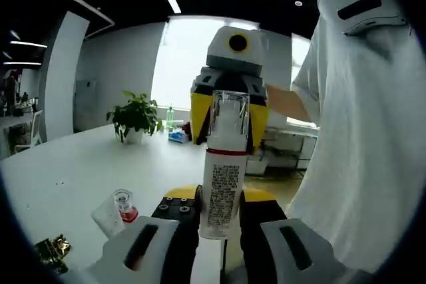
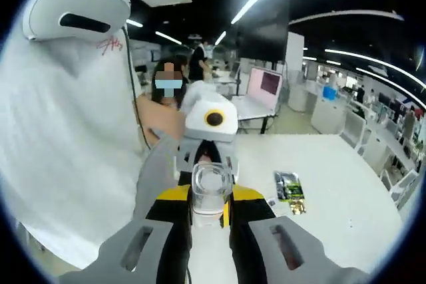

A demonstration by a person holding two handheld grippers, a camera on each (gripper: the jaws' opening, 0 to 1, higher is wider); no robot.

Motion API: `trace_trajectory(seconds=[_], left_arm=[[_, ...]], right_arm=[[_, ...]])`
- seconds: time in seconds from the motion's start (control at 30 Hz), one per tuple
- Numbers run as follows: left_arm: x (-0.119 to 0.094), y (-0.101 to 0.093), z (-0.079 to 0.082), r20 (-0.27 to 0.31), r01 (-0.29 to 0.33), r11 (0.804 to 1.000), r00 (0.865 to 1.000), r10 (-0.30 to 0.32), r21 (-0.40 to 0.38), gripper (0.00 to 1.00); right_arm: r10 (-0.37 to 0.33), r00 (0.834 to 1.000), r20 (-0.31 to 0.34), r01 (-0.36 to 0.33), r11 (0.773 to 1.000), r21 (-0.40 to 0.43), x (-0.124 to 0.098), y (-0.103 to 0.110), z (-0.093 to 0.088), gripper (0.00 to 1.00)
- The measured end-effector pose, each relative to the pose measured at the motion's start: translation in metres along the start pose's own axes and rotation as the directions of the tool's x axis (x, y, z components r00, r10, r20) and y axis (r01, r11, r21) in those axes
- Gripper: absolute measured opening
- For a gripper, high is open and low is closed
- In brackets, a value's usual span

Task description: Arrange the skincare products in the storage area until every visible bottle or jar stands upright without overlapping.

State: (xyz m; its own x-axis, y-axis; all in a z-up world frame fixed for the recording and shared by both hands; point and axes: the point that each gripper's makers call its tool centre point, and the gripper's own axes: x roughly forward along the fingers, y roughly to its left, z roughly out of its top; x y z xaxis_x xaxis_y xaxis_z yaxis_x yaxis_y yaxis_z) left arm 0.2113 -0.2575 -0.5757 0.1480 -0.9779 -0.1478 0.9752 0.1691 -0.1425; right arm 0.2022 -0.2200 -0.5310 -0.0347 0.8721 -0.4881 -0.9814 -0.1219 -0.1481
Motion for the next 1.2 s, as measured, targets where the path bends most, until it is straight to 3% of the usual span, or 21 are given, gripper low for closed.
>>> trace_trajectory(seconds=[0.1,0.37,0.47,0.67,0.83,1.0,1.2], left_arm=[[0.006,0.005,-0.008,-0.016,0.001,1.000,1.000,-0.002,-0.014,0.22],[0.007,0.009,-0.018,-0.039,0.010,1.000,0.999,-0.011,-0.029,0.22],[0.007,0.012,-0.026,-0.069,-0.010,0.997,0.998,0.004,-0.080,0.23],[0.002,0.015,-0.034,-0.086,-0.061,0.994,0.995,0.054,-0.092,0.32],[-0.008,0.023,-0.058,-0.183,-0.149,0.984,0.974,0.130,-0.097,0.41],[-0.023,0.026,-0.062,-0.186,-0.208,0.971,0.965,0.184,-0.120,0.50],[-0.056,0.038,-0.071,-0.212,-0.317,0.937,0.935,0.284,-0.143,0.59]], right_arm=[[0.003,1.000,-0.027,-0.004,1.000,-0.030,0.003,0.003,-0.008,0.19],[0.023,0.999,-0.026,-0.023,1.000,0.000,0.005,0.000,-0.019,0.18],[0.030,0.999,-0.033,-0.030,1.000,0.000,0.008,-0.002,-0.023,0.18],[0.042,0.998,-0.052,-0.041,0.999,0.015,0.016,0.003,-0.034,0.18],[0.022,0.998,-0.067,-0.019,0.999,0.040,0.020,-0.001,-0.050,0.18],[-0.017,0.997,-0.080,0.021,0.999,0.043,0.026,-0.012,-0.067,0.18],[-0.066,0.991,-0.120,0.075,0.994,0.074,0.028,-0.028,-0.100,0.19]])
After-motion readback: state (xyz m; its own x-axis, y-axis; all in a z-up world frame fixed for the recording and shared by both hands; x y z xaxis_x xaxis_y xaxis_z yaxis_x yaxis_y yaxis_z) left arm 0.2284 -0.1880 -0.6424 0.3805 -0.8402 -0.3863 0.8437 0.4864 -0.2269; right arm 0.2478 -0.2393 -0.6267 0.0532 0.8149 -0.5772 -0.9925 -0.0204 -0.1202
